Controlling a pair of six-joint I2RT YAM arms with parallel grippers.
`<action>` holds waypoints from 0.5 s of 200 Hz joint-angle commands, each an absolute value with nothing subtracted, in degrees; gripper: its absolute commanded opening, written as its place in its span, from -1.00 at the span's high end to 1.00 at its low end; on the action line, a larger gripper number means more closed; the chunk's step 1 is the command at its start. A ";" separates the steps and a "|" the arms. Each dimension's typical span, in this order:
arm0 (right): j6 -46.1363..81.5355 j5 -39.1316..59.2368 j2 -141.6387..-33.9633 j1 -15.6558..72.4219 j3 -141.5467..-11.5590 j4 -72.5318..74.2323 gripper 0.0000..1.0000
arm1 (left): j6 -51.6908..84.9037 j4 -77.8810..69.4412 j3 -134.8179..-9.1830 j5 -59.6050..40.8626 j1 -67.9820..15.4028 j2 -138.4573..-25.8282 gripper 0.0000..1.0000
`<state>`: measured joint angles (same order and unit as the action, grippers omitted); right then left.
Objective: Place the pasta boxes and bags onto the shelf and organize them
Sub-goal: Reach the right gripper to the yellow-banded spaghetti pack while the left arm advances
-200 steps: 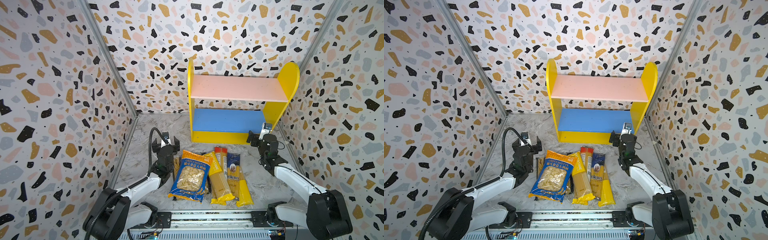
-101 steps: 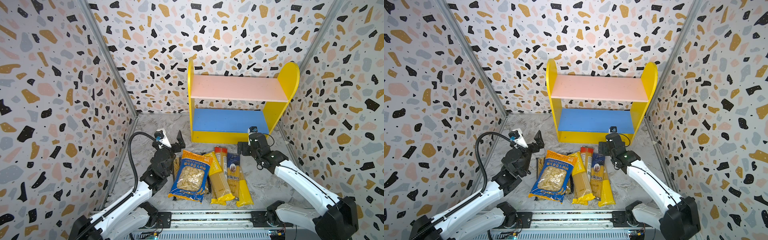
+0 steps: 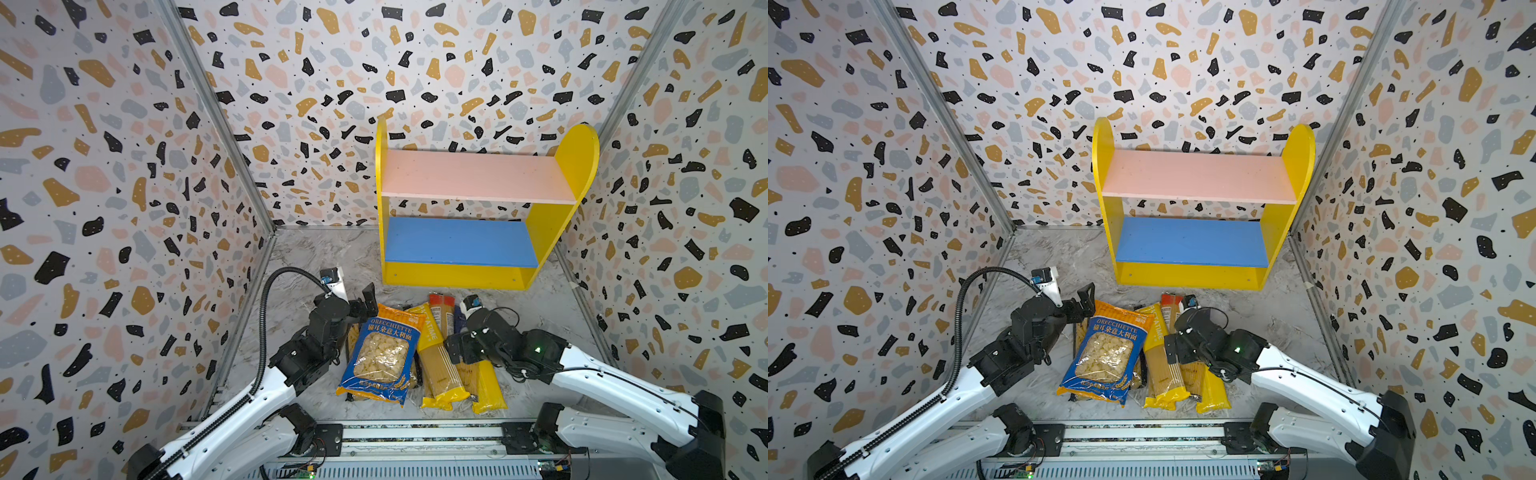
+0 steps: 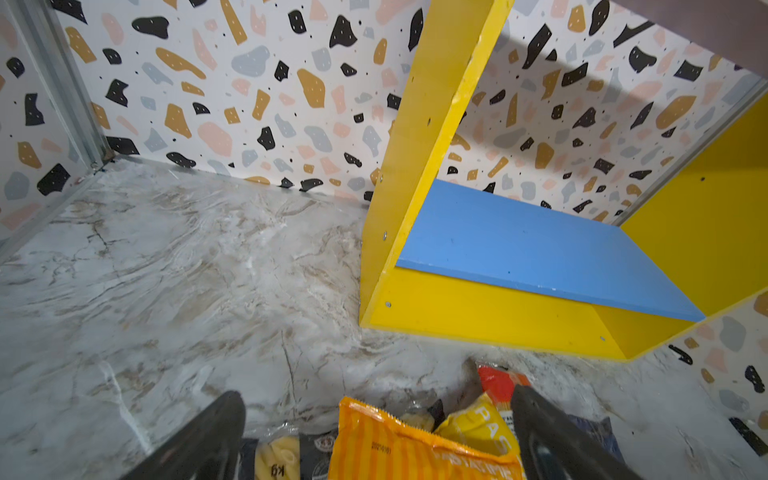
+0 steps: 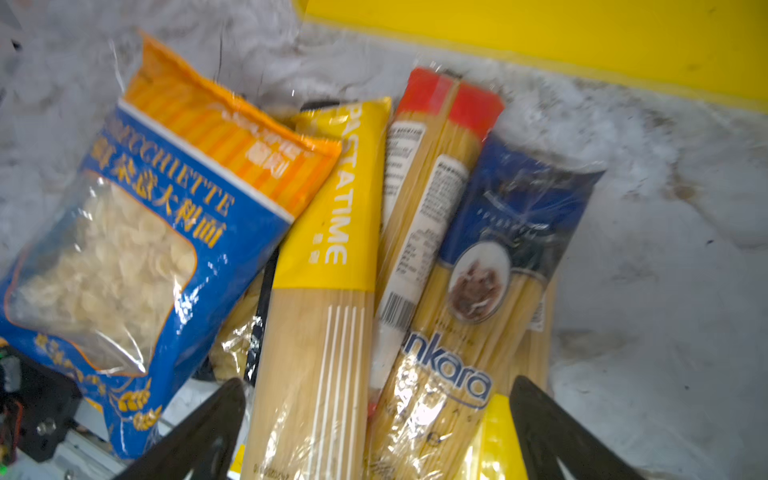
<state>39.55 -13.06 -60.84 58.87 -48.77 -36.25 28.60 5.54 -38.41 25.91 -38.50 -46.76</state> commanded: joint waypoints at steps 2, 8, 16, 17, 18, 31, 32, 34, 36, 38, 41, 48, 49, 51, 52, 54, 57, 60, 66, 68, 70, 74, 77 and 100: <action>45.50 -16.81 -65.06 65.12 -49.39 -40.67 -0.99 | 32.38 13.74 -40.52 23.20 -39.02 -42.39 -0.99; 46.37 -17.12 -66.16 66.37 -49.29 -40.63 -1.00 | 32.80 14.72 -40.52 22.80 -39.02 -41.41 -1.00; 47.02 -17.14 -67.59 67.88 -49.06 -39.91 -0.99 | 33.22 15.95 -40.52 22.46 -39.10 -40.02 -0.99; 47.11 -17.14 -67.76 68.08 -49.05 -39.82 -0.99 | 33.26 16.06 -40.56 22.44 -39.11 -39.87 -0.99; 47.15 -17.09 -67.94 68.28 -49.05 -39.73 -1.00 | 33.33 16.29 -40.58 22.38 -39.11 -39.80 -1.00; 47.89 -17.05 -70.12 70.25 -49.00 -38.76 -1.00 | 33.54 18.24 -40.93 22.15 -39.07 -38.48 -1.00; 47.89 -17.01 -70.26 70.37 -49.02 -38.67 -1.00 | 33.51 18.35 -41.03 22.15 -39.09 -38.40 -0.99; 47.92 -17.04 -70.63 70.61 -49.08 -38.50 -1.00 | 33.45 18.84 -41.15 22.08 -39.11 -38.41 -0.99; 47.97 -17.05 -70.87 70.89 -49.16 -38.36 -1.00 | 33.41 19.10 -41.29 22.13 -39.11 -38.39 -1.00; 48.05 -17.01 -71.33 71.16 -49.14 -38.22 -1.00 | 33.34 19.26 -41.44 22.14 -39.11 -38.34 -1.00; 48.07 -16.97 -71.81 71.43 -49.19 -38.09 -1.00 | 33.31 19.81 -41.73 22.20 -39.10 -38.37 -0.99; 48.23 -17.04 -72.98 71.77 -49.22 -37.77 -1.00 | 33.02 21.26 -42.44 22.40 -39.11 -38.69 -0.99; 48.24 -17.05 -73.18 71.79 -49.22 -37.78 -1.00 | 32.93 21.35 -42.58 22.40 -39.11 -38.77 -0.99; 48.32 -17.05 -73.51 71.80 -49.22 -37.61 -1.00 | 32.86 21.77 -42.79 22.47 -39.11 -38.92 -1.00; 48.33 -17.05 -73.63 71.85 -49.22 -37.57 -1.00 | 32.69 21.92 -42.88 22.44 -39.11 -38.97 -1.00; 48.34 -17.05 -74.02 71.86 -49.22 -37.50 -1.00 | 32.63 22.22 -43.13 22.47 -39.11 -39.10 -0.99; 48.34 -17.05 -74.48 71.97 -49.22 -37.40 -1.00 | 32.41 22.64 -43.50 22.45 -39.10 -39.36 -1.00; 48.30 -17.05 -74.91 71.98 -49.21 -37.38 -1.00 | 32.23 23.01 -43.77 22.42 -39.11 -39.49 -0.99; 48.14 -17.05 -75.85 71.98 -49.31 -37.23 -1.00 | 31.94 23.56 -44.29 22.39 -39.11 -39.92 -0.99; 48.00 -17.05 -76.13 72.02 -49.33 -37.19 -1.00 | 31.87 23.75 -44.40 22.41 -39.11 -40.02 -0.99; 47.95 -17.12 -76.43 71.99 -49.38 -37.20 -1.00 | 31.76 23.87 -44.57 22.37 -39.11 -40.11 -1.00; 47.86 -17.20 -76.95 72.04 -49.48 -37.18 -1.00 | 31.61 24.10 -44.79 22.26 -39.11 -40.28 -1.00; 47.81 -17.29 -77.34 72.06 -49.48 -37.13 -1.00 | 31.49 24.23 -44.94 22.23 -39.11 -40.40 -0.99; 47.11 -17.59 -79.88 72.07 -49.63 -36.23 -0.96 | 31.18 24.53 -45.60 21.93 -39.11 -40.70 -0.99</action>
<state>46.72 -15.77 -78.46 71.81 -48.77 -36.27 32.25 22.37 -43.92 22.90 -38.81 -40.49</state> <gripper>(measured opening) 0.991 0.997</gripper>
